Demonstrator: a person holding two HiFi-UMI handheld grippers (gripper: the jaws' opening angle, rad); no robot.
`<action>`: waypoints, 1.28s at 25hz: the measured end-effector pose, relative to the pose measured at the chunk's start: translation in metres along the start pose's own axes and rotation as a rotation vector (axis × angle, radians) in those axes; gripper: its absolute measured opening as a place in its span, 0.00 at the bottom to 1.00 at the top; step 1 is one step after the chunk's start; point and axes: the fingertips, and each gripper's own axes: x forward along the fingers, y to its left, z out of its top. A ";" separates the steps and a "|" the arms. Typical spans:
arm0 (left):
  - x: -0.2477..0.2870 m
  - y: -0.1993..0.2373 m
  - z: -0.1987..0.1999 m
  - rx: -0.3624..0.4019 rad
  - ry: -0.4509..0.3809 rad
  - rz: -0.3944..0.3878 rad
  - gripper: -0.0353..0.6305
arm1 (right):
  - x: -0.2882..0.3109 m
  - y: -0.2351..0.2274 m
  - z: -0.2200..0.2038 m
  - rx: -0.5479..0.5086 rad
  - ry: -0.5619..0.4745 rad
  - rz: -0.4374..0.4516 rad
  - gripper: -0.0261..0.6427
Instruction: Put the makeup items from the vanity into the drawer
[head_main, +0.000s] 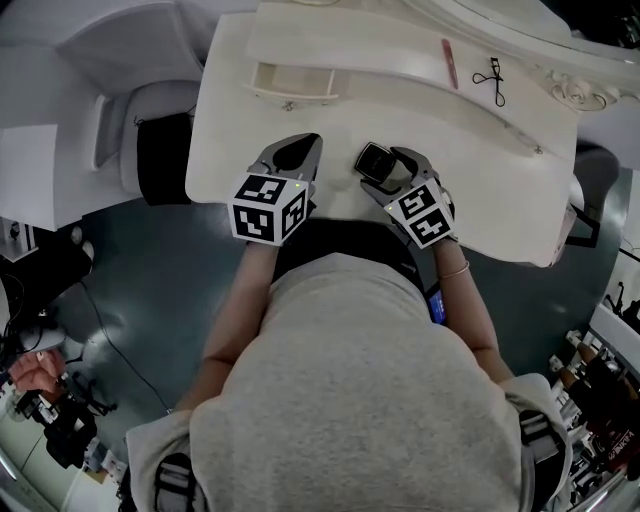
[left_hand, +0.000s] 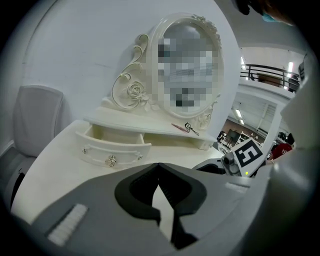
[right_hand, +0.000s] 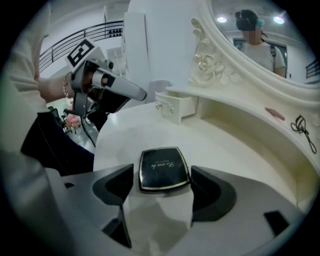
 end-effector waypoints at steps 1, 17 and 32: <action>0.001 -0.001 -0.001 0.004 0.005 -0.002 0.07 | 0.001 0.001 -0.002 -0.014 0.007 -0.005 0.52; -0.005 0.006 0.004 -0.008 -0.014 0.008 0.07 | 0.004 -0.006 -0.001 0.077 0.024 -0.063 0.52; -0.027 0.028 0.009 -0.043 -0.049 0.037 0.07 | -0.020 -0.018 0.069 0.193 -0.190 -0.097 0.52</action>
